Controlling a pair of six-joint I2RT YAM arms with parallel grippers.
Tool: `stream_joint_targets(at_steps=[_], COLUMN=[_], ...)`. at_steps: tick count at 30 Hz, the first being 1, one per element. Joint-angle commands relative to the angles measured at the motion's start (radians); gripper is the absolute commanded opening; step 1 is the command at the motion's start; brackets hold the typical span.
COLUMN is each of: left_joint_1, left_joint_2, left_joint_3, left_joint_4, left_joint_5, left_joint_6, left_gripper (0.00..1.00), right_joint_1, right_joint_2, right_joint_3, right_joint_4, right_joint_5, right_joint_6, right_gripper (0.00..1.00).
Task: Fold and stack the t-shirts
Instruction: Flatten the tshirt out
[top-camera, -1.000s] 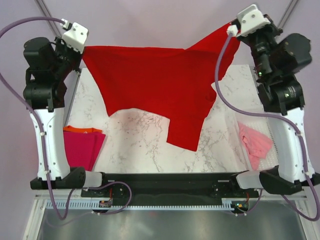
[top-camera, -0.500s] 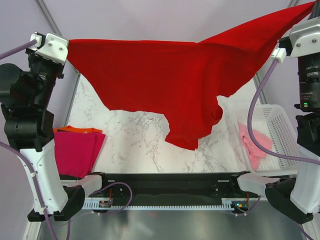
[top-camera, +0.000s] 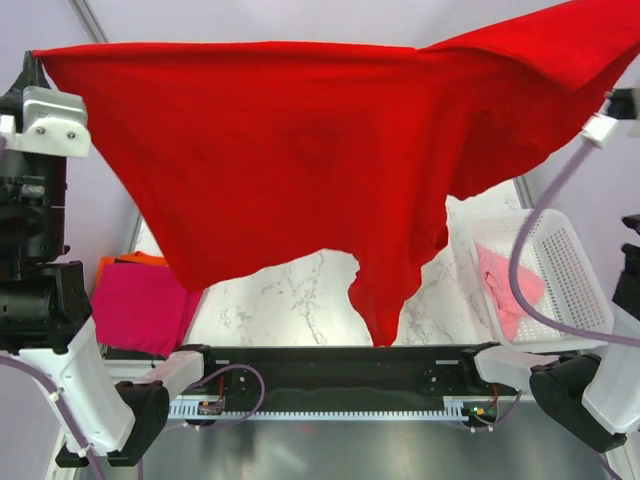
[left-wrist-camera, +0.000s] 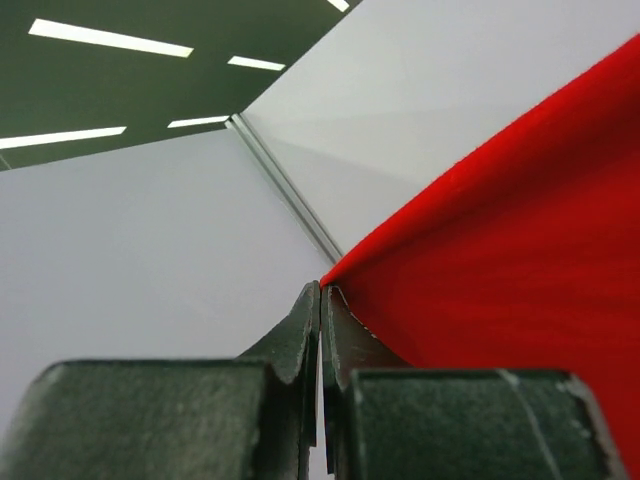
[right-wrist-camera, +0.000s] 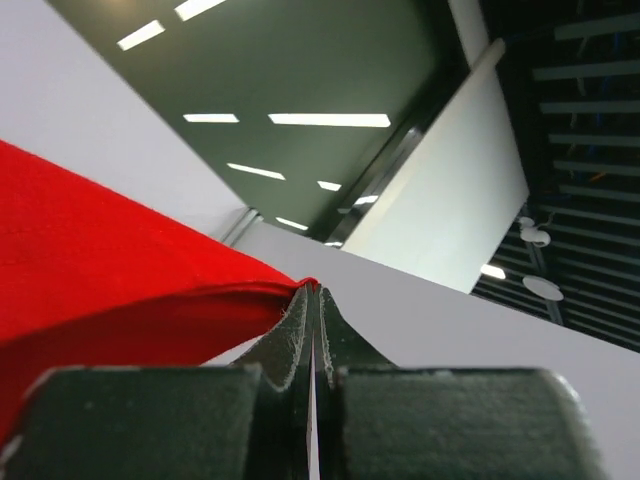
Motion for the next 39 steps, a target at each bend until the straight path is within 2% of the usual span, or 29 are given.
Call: stream_joint_targets(at_steps=[1, 6, 8, 14, 19, 27, 39], left_joint_1=[0.005, 0.006, 0.008, 0.016, 0.017, 0.020, 0.054], left_joint_2=[0.065, 0.116, 0.175, 0.356, 0.384, 0.271, -0.001], left_joint_3=[-0.116, -0.361, -0.392, -0.317, -0.259, -0.311, -0.446], left_joint_4=[0.045, 0.081, 0.088, 0.085, 0.080, 0.082, 0.097], left_joint_5=[-0.067, -0.022, -0.009, 0.036, 0.068, 0.051, 0.057], left_joint_6=[0.106, 0.143, 0.144, 0.051, 0.012, -0.009, -0.034], left_gripper=[0.02, 0.02, 0.02, 0.02, 0.02, 0.02, 0.02], right_joint_1=[-0.003, -0.008, -0.028, -0.094, -0.109, -0.109, -0.109], right_joint_2=[0.032, 0.043, 0.092, 0.276, 0.347, 0.238, -0.098], right_joint_3=[-0.146, -0.416, -0.447, -0.372, -0.271, -0.314, -0.406], right_joint_4=[0.043, 0.091, 0.092, 0.070, 0.059, 0.062, -0.015], right_joint_5=[0.060, 0.133, 0.149, 0.163, 0.147, 0.121, 0.058], right_joint_6=[0.008, 0.099, 0.129, 0.289, 0.318, 0.300, 0.263], right_gripper=[0.00, 0.00, 0.00, 0.00, 0.00, 0.00, 0.00])
